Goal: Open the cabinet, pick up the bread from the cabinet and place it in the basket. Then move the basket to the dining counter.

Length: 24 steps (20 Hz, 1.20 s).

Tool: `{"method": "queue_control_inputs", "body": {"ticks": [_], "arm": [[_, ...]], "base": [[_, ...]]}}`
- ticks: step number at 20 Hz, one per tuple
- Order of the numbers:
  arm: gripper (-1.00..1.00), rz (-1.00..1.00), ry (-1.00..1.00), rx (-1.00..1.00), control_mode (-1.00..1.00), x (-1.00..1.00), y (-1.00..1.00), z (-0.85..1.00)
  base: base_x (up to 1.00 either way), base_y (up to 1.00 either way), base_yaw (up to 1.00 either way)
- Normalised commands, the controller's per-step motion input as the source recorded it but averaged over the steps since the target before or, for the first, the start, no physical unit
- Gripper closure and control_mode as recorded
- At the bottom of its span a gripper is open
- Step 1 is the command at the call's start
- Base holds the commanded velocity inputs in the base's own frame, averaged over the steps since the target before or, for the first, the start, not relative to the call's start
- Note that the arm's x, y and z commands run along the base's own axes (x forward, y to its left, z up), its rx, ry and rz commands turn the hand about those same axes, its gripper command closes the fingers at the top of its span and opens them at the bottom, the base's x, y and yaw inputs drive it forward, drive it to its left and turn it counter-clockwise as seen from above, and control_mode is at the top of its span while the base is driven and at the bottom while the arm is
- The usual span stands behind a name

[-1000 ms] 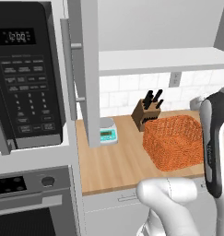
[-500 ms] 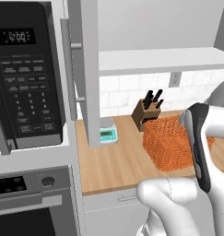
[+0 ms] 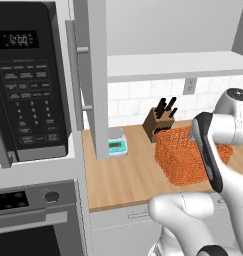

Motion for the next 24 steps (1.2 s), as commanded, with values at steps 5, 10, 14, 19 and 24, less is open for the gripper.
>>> {"method": "queue_control_inputs", "body": {"ticks": [5, 10, 14, 19, 24], "arm": [[1.0, 0.04, 0.07, 0.01, -1.0, 0.34, -0.17, -0.56], [1.0, 0.04, 0.05, 0.03, -1.0, 0.25, -0.12, -0.62], [1.0, 0.01, 0.07, 0.01, -1.0, 0.38, 0.0, -0.52], [1.0, 0.0, 0.08, 0.0, -1.0, 0.5, 0.0, -0.19], [1.0, 0.0, 0.11, 0.0, -1.0, 0.49, 0.0, -0.25]], "base": [[0.0, 0.0, 0.0], [0.0, 0.0, 0.0], [0.0, 0.0, 0.0], [0.0, 0.0, 0.0], [0.0, 0.0, 0.0]]}}
